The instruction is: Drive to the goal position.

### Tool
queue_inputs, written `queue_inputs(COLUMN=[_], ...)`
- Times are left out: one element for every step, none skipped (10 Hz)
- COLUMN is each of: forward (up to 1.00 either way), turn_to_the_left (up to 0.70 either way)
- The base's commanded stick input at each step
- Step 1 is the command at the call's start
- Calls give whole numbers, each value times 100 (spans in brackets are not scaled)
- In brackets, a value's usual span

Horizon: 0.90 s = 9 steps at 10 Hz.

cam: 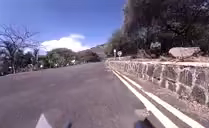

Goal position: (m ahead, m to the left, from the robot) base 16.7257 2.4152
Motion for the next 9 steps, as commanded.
queue_inputs(forward=[50, 50, 50, 50, 50, 50, 50, 50, 50], turn_to_the_left=[0, 0, 0, 0, 0, 0, 0, 0, 0])
